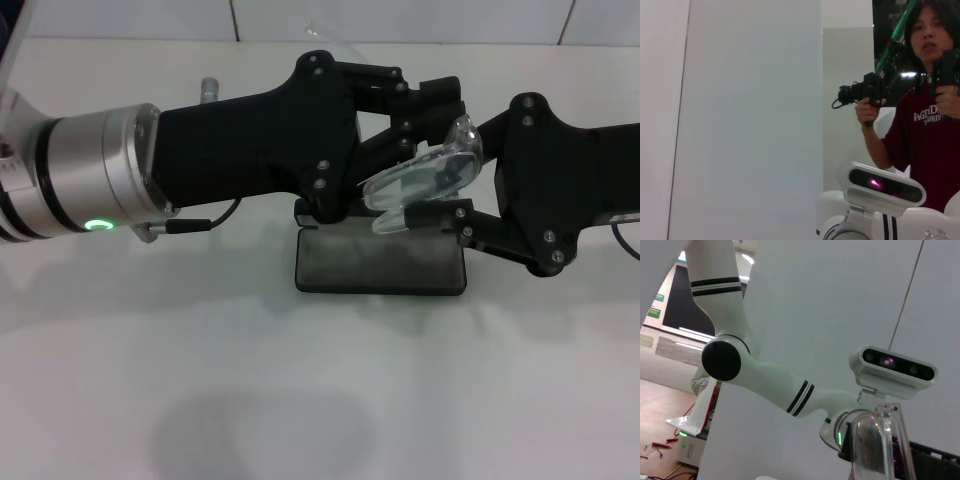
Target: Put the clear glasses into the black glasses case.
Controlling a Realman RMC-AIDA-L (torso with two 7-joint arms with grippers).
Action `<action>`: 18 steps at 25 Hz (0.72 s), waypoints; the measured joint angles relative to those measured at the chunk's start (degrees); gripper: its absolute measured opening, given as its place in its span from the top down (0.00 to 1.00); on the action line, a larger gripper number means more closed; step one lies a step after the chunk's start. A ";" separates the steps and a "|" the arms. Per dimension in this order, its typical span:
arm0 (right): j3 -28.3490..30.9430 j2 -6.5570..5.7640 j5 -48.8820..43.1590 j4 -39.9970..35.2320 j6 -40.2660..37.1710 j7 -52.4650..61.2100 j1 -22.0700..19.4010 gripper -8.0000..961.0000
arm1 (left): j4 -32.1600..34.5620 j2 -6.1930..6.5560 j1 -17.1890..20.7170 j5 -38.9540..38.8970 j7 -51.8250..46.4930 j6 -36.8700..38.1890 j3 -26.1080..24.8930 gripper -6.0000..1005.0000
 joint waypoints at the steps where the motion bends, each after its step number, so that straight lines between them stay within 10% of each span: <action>1: 0.01 -0.02 0.01 0.00 -0.01 0.00 -0.01 0.87 | 0.00 -0.02 -0.01 0.00 0.05 0.00 0.01 0.85; 18: 0.06 0.09 1.43 -0.20 -0.36 -2.87 -2.31 0.87 | -2.38 -0.31 3.18 -11.60 6.46 -0.51 -0.55 0.85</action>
